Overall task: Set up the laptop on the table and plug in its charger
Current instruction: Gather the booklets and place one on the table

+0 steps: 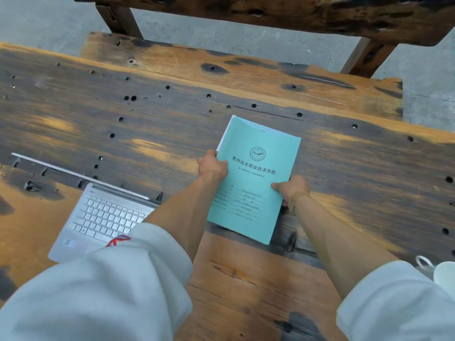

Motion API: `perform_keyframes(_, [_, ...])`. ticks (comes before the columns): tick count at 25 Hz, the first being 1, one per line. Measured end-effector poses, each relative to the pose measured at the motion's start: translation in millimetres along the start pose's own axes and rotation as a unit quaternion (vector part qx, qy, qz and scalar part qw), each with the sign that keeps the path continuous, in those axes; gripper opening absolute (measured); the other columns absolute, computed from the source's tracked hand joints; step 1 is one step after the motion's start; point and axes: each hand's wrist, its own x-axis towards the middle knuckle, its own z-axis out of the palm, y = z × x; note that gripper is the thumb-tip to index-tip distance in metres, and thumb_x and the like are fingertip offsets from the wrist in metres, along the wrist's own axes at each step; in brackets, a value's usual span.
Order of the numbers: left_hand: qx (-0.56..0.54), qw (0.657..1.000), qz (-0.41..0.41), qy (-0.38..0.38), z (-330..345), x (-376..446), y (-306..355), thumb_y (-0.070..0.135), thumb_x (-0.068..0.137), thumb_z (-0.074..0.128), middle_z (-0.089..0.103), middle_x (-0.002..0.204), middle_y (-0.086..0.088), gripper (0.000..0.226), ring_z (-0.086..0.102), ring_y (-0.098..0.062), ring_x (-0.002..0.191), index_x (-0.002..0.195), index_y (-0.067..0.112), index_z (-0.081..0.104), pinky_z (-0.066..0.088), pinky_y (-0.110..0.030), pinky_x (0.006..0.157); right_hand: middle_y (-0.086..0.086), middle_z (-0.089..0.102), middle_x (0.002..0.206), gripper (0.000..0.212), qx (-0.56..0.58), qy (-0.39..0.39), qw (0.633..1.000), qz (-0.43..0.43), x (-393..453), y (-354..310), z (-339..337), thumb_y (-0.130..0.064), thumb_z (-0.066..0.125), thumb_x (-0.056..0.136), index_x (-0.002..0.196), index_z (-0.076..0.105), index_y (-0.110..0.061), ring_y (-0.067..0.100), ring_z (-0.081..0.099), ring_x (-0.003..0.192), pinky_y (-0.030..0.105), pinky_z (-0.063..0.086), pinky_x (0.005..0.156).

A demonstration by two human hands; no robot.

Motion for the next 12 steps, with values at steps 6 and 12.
perform_keyframes(6, [0.095, 0.995, -0.003, 0.029, 8.5, 30.0, 2.6, 0.023, 0.093, 0.053, 0.042, 0.134, -0.012, 0.032, 0.037, -0.031, 0.124, 0.125, 0.019, 0.052, 0.039, -0.044, 0.102, 0.01, 0.072, 0.108, 0.026, -0.033, 0.068, 0.997, -0.015, 11.4, 3.1, 14.5, -0.013, 0.079, 0.074, 0.097, 0.066, -0.011, 0.027, 0.068, 0.091, 0.041, 0.057, 0.08])
perform_keyframes(12, [0.116, 0.993, -0.015, -0.021, 11.6, 31.0, 8.5, 0.027, 0.085, 0.057, 0.039, 0.136, -0.016, 0.052, 0.036, -0.034, 0.127, 0.134, 0.016, 0.04, 0.038, -0.047, 0.102, 0.014, 0.061, 0.123, 0.069, 0.034, 0.09, 0.993, 0.061, 21.7, -8.9, 24.8, -0.019, 0.084, 0.066, 0.123, 0.049, -0.004, 0.032, 0.063, 0.105, 0.045, 0.054, 0.09])
